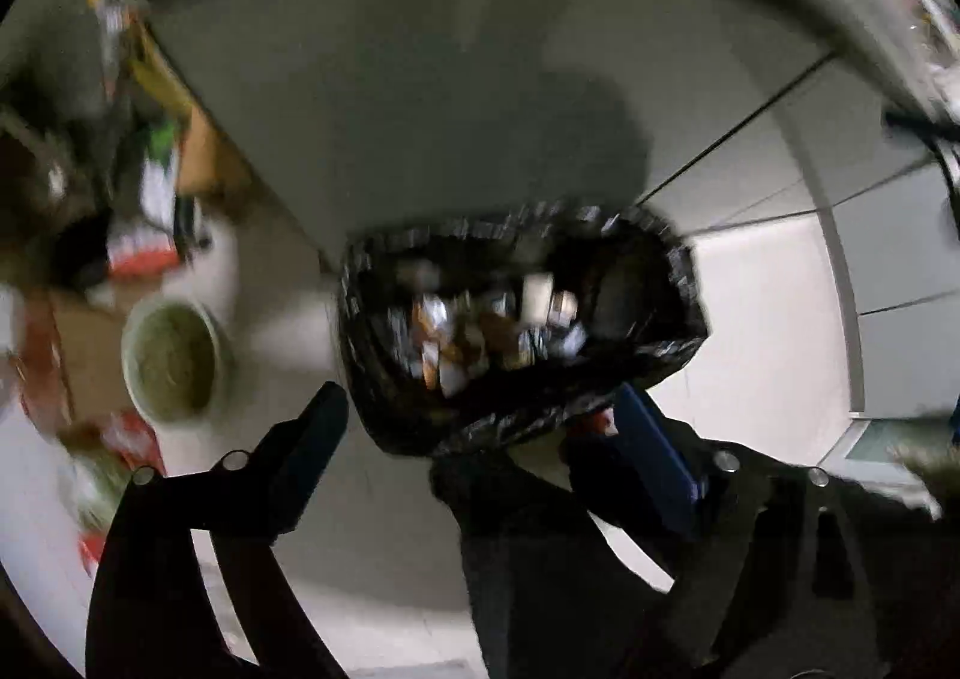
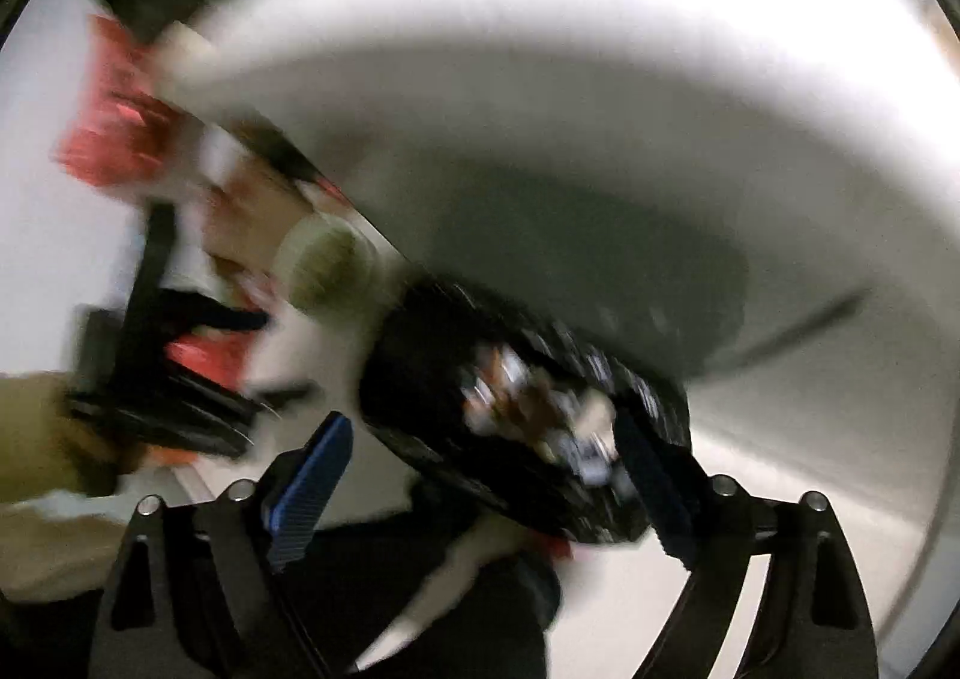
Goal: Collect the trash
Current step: 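Lower the snack bag and paper cup into the black trash bag and release, then grasp the blue wet-wipe pack with the right gripper, then grasp the green towel with the left gripper while the right holds the wipes, then lower the towel and wipe pack into the black trash bag and release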
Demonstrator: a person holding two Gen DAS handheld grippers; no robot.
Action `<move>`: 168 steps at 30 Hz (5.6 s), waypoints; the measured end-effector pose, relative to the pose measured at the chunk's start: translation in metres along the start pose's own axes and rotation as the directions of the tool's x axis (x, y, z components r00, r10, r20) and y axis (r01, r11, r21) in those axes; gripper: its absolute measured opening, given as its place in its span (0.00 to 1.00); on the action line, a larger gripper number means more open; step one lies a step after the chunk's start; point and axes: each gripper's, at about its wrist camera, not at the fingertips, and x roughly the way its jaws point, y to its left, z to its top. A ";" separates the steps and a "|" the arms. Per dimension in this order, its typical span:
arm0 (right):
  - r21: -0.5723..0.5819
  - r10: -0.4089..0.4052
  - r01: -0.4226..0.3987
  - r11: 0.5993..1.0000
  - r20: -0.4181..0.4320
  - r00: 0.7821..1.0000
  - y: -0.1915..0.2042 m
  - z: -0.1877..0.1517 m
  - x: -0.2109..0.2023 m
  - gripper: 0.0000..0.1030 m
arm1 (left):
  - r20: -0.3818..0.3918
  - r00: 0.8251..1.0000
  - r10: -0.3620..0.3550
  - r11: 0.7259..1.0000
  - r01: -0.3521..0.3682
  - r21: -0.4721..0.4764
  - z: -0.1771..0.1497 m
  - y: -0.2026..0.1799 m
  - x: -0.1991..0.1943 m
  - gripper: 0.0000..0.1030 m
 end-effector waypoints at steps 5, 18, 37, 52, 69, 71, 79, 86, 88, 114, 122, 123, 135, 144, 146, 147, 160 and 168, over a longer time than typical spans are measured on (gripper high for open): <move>0.086 0.007 -0.034 0.996 0.295 0.956 -0.013 0.059 -0.085 0.95 | 0.103 0.994 -0.021 1.000 0.020 0.018 0.016 -0.020 -0.047 0.85; 0.519 -0.182 -0.029 0.854 0.351 0.918 -0.148 0.144 -0.047 0.95 | 0.177 0.984 -0.008 1.000 0.012 -0.023 0.027 -0.028 -0.069 0.85; 0.253 -0.206 0.146 0.956 0.231 0.951 -0.109 0.126 -0.019 0.95 | 0.182 0.983 0.006 0.997 0.009 -0.080 0.025 -0.010 -0.074 0.85; 0.049 -0.140 0.134 0.990 0.165 0.976 -0.102 0.166 0.016 0.41 | 0.173 0.985 0.013 0.994 0.006 -0.112 0.022 -0.010 -0.077 0.85; 0.335 0.152 -0.222 0.916 0.222 0.963 -0.094 0.075 -0.074 0.39 | 0.412 0.909 0.058 0.997 -0.074 0.022 0.123 -0.044 -0.141 0.86; 0.340 0.137 -0.218 0.915 0.245 0.960 -0.093 0.069 -0.083 0.39 | 0.433 0.895 0.102 0.995 -0.101 -0.026 0.154 -0.032 -0.147 0.85; 0.347 0.142 -0.241 0.906 0.288 0.947 -0.089 0.057 -0.088 0.39 | 0.454 0.886 0.095 0.949 0.056 -0.309 0.232 0.049 -0.144 0.85; 0.350 0.132 -0.233 0.907 0.290 0.948 -0.086 0.050 -0.089 0.39 | 0.497 0.868 0.005 0.934 0.173 -0.311 0.239 0.061 -0.146 0.56; 0.347 0.131 -0.234 0.908 0.295 0.947 -0.086 0.051 -0.090 0.39 | 0.520 0.854 0.002 0.928 0.192 -0.320 0.234 0.062 -0.156 0.55; 0.229 0.217 -0.297 0.927 0.319 0.923 -0.052 0.087 -0.090 0.39 | 0.743 0.652 -0.154 0.922 0.365 -0.128 0.171 0.063 -0.287 0.55; 0.126 0.277 -0.322 0.938 0.283 0.918 -0.025 0.078 -0.116 0.39 | 0.685 0.652 -0.325 0.910 0.412 0.041 0.111 0.027 -0.312 0.55; 0.116 0.281 -0.320 0.940 0.264 0.923 -0.021 0.075 -0.116 0.39 | 0.661 0.667 -0.342 0.906 0.420 0.045 0.100 0.023 -0.308 0.55; 0.244 0.270 -0.244 0.939 -0.083 0.959 -0.021 -0.014 -0.035 0.39 | 0.291 0.840 -0.457 0.807 0.530 -0.260 0.013 0.011 -0.116 0.55; 0.282 0.095 -0.031 0.959 -0.217 0.971 -0.062 -0.065 0.111 0.55 | 0.056 0.940 -0.336 0.834 0.325 -0.445 0.007 0.031 0.072 0.60; 0.249 0.015 0.050 0.967 -0.254 0.967 -0.067 -0.069 0.141 0.71 | -0.020 0.954 -0.299 0.856 0.259 -0.448 0.009 0.034 0.108 0.68; 0.242 0.004 0.064 0.968 -0.271 0.963 -0.070 -0.072 0.151 0.70 | -0.065 0.958 -0.279 0.867 0.222 -0.447 0.011 0.034 0.122 0.71; 0.253 -0.043 0.095 0.963 -0.203 0.978 -0.080 -0.065 0.079 0.72 | -0.052 0.983 -0.178 0.918 0.147 -0.369 0.006 0.051 0.059 0.71; 0.113 0.044 -0.050 0.992 0.057 0.997 -0.014 -0.002 -0.032 0.83 | 0.227 0.972 -0.062 0.944 0.131 -0.302 0.030 0.043 -0.069 0.79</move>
